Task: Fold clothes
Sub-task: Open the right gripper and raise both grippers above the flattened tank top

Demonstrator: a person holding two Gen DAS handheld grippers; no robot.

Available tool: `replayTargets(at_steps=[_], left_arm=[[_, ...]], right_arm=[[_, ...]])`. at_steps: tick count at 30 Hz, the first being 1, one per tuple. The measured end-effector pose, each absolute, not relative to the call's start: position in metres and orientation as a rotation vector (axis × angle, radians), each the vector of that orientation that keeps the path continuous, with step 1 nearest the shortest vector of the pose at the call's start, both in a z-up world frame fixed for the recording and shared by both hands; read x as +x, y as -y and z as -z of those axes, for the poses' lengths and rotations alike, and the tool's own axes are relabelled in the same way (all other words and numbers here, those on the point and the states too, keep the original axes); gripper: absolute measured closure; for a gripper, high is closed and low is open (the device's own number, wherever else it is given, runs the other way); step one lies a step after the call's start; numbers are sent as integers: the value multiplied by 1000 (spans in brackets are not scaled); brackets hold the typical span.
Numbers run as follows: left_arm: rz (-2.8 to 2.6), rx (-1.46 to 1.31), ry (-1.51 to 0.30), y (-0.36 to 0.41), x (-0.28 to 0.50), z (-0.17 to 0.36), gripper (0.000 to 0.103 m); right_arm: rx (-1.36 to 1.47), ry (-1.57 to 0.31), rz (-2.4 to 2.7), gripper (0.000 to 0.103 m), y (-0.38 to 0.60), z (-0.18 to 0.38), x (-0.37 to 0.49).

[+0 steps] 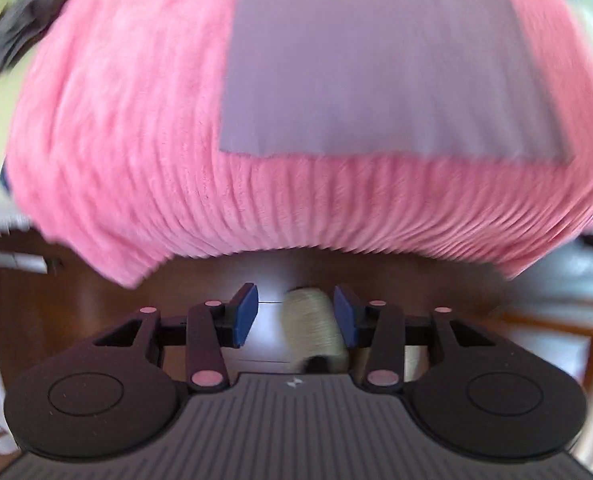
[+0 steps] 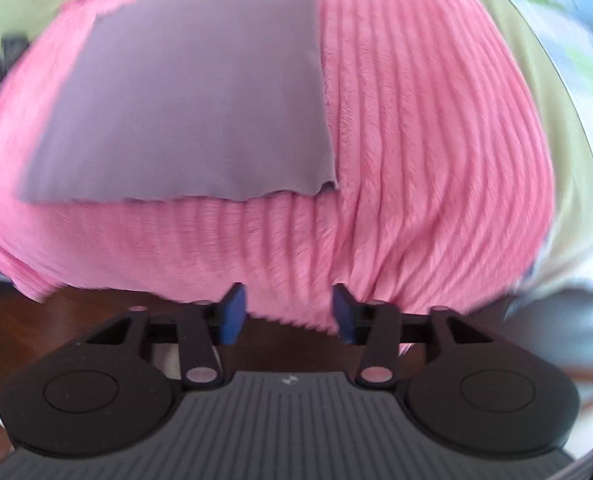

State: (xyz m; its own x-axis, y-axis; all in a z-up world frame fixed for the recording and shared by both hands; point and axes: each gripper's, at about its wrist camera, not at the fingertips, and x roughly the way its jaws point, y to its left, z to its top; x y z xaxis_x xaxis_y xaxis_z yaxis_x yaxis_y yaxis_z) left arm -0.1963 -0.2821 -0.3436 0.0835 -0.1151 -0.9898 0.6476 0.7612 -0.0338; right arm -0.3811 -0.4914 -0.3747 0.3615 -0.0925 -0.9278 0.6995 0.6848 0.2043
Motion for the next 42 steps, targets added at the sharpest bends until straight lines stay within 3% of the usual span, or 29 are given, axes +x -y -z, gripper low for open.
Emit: replayTargets(at_steps=[2, 5, 8, 11, 21, 32, 42], left_arm=[[604, 420, -1352, 288, -199, 307, 45], [646, 406, -1261, 312, -188, 252, 41], [630, 417, -1155, 324, -183, 212, 31], [599, 424, -1066, 324, -181, 174, 31], [649, 448, -1019, 259, -220, 118, 31], [706, 428, -971, 195, -257, 92, 30], [751, 428, -927, 193, -268, 73, 30]], right_arm=[[712, -1044, 553, 26, 487, 347, -381], [744, -964, 544, 15, 483, 304, -369], [717, -855, 536, 6, 473, 249, -354], [660, -782, 548, 2, 461, 210, -348], [568, -738, 616, 2, 391, 145, -371], [510, -716, 637, 2, 325, 128, -405], [489, -691, 688, 2, 316, 108, -427]])
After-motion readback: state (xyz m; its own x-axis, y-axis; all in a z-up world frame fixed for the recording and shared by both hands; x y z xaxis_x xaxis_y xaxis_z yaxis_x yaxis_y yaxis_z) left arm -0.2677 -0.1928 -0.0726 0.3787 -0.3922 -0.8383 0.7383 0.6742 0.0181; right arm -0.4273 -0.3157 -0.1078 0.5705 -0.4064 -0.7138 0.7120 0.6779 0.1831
